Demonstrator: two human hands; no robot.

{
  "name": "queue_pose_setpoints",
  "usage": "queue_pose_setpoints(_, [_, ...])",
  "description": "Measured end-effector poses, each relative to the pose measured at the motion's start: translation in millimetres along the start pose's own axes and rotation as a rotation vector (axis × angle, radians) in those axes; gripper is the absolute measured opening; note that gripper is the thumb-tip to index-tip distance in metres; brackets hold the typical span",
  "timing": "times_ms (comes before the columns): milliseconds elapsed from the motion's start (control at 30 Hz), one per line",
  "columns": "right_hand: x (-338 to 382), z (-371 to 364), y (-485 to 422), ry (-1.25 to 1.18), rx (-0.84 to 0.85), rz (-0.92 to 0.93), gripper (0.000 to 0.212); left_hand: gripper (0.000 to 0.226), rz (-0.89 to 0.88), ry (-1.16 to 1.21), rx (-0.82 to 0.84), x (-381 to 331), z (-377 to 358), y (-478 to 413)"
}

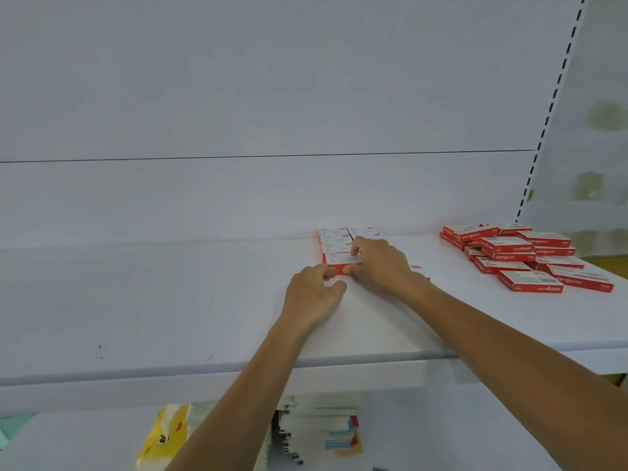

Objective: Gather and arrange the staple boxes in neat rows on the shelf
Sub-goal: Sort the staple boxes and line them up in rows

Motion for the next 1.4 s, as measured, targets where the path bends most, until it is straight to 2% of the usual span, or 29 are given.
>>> queue_pose_setpoints(233, [-6,-8,0,0.011,-0.067,0.066,0.032,0.035,-0.023,-0.04,-0.007,-2,0,-2])
queue_pose_setpoints(533, [-4,-6,1,0.067,0.048,0.07,0.035,0.031,-0.109,-0.193,0.015,-5,-2,2])
queue_pose_setpoints(633, [-12,1,1,-0.013,0.185,0.125,0.035,0.028,-0.21,-0.245,0.02,-12,-2,6])
queue_pose_setpoints(767, [-33,39,9,-0.201,0.062,0.173,0.046,0.03,-0.311,-0.307,0.058,-19,-6,9])
queue_pose_setpoints(833, [-51,53,13,-0.267,0.056,0.127,0.044,0.03,-0.308,-0.318,0.091,-20,-8,8])
queue_pose_setpoints(1000, [-89,60,21,-0.162,0.26,0.093,0.047,0.026,-0.195,-0.222,0.117,-30,-11,-2])
queue_pose_setpoints(1067, [-93,55,21,-0.157,0.288,0.111,0.05,0.028,-0.159,-0.164,0.121,-37,-19,-6])
queue_pose_setpoints(1233, [-92,48,11,-0.225,0.157,0.194,0.051,0.031,-0.144,-0.079,0.115,-47,-33,-10])
queue_pose_setpoints(1333, [-88,39,10,-0.326,-0.014,0.326,0.051,0.035,-0.109,0.088,0.118,-42,-29,-10])
queue_pose_setpoints(1400, [-86,34,10,-0.366,-0.129,0.4,0.053,0.04,-0.081,0.158,0.064,-39,-28,-11])
Point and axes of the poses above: each hand's wrist, its own y-axis away from the middle knuckle, its own z-axis out of the back of the hand, x = y × z, the point moved 3 cm from there along -y, towards the middle knuckle, and after that the axes turned 9 degrees about -y, right-handed, at the moved point
